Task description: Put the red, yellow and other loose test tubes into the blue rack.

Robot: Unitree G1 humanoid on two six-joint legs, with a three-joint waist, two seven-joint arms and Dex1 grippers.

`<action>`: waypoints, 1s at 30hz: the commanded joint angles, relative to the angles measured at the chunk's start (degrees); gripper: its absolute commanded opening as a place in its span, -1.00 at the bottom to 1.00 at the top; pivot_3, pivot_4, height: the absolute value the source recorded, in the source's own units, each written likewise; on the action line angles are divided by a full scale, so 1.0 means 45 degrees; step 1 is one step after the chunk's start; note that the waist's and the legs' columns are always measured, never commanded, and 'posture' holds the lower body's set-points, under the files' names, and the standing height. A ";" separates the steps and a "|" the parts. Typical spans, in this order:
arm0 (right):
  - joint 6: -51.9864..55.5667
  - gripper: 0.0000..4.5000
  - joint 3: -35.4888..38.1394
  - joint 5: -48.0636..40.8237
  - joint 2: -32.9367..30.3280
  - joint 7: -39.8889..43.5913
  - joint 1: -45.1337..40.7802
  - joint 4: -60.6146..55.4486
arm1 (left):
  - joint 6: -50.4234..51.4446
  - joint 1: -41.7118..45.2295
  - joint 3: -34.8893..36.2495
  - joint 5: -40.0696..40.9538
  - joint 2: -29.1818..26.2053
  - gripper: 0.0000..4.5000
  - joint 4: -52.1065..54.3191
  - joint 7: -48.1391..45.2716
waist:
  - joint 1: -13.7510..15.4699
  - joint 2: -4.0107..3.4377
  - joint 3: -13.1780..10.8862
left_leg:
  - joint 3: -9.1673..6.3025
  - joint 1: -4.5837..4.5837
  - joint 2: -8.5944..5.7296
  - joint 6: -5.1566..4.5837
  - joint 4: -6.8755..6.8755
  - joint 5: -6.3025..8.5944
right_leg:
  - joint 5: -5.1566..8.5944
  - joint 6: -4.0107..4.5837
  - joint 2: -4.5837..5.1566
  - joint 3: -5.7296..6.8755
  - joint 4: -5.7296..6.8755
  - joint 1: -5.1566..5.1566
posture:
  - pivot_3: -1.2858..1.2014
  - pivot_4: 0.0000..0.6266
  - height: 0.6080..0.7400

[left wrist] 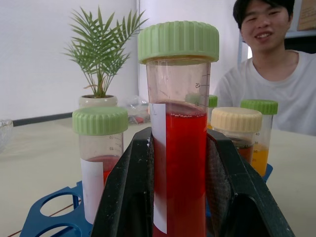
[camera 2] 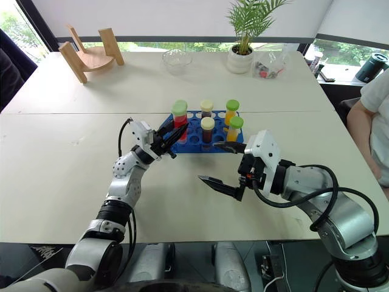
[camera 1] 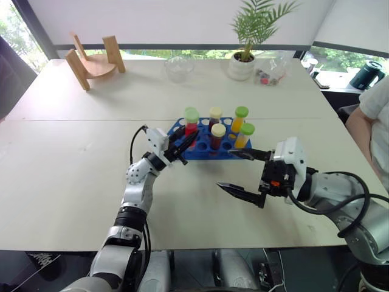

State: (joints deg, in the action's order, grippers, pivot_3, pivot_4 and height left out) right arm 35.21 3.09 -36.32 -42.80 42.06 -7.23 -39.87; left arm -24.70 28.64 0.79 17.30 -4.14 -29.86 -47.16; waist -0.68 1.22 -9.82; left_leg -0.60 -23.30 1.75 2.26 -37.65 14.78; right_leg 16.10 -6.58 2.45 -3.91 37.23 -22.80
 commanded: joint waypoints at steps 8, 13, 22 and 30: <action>-0.0048 1.00 0.0107 -0.0183 0.0017 -0.0048 -0.0071 -0.0452 | -0.1218 0.0364 0.0031 -0.0520 0.0153 -0.65 -0.1494 0.0308 | -0.0005 -0.0008 0.0006 | 0.0001 0.0001 0.0000 0.0000 0.0000 0.0000 | 0.0000 0.0001 -0.0001 0.0000 -0.0004 0.0001 | 0.03 -0.52 1.00; -0.0004 1.00 0.0124 -0.0207 0.0006 -0.0089 -0.0079 -0.0491 | -0.1232 0.0432 0.0076 -0.0508 0.0239 -0.65 -0.1784 0.0321 | 0.0006 -0.0027 0.0017 | 0.0001 0.0005 -0.0001 -0.0002 0.0003 0.0001 | 0.0000 0.0000 0.0000 0.0000 -0.0006 0.0007 | 0.03 -0.52 1.00; 0.0268 1.00 0.0163 -0.0397 -0.0022 -0.0217 -0.0177 -0.0620 | 0.0009 -0.0254 -0.0188 -0.0501 -0.0167 0.26 -0.0958 -0.0072 | -0.0006 -0.0028 0.0017 | 0.0000 0.0006 -0.0001 -0.0002 0.0003 0.0002 | 0.0001 0.0001 0.0000 0.0000 -0.0008 0.0010 | 0.03 -0.52 1.00; 0.0391 1.00 0.0168 -0.0482 -0.0077 -0.0160 -0.0188 -0.0514 | 0.1574 -0.1933 -0.0020 -0.0319 -0.1921 0.99 0.2440 -0.0274 | -0.0062 -0.0027 0.0016 | 0.0001 0.0026 0.0008 -0.0003 0.0084 0.0002 | 0.0003 0.0005 -0.0005 -0.0001 -0.0009 -0.0013 | 0.03 -0.52 1.00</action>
State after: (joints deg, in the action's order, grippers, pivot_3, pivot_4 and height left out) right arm 37.21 3.08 -37.43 -42.90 41.07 -7.33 -40.28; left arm -19.94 21.44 -0.24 14.81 -10.46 -24.55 -47.99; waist -0.96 1.10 -9.75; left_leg -0.60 -23.20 1.79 2.24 -37.25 14.79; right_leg 16.12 -6.55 2.43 -3.91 37.19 -22.88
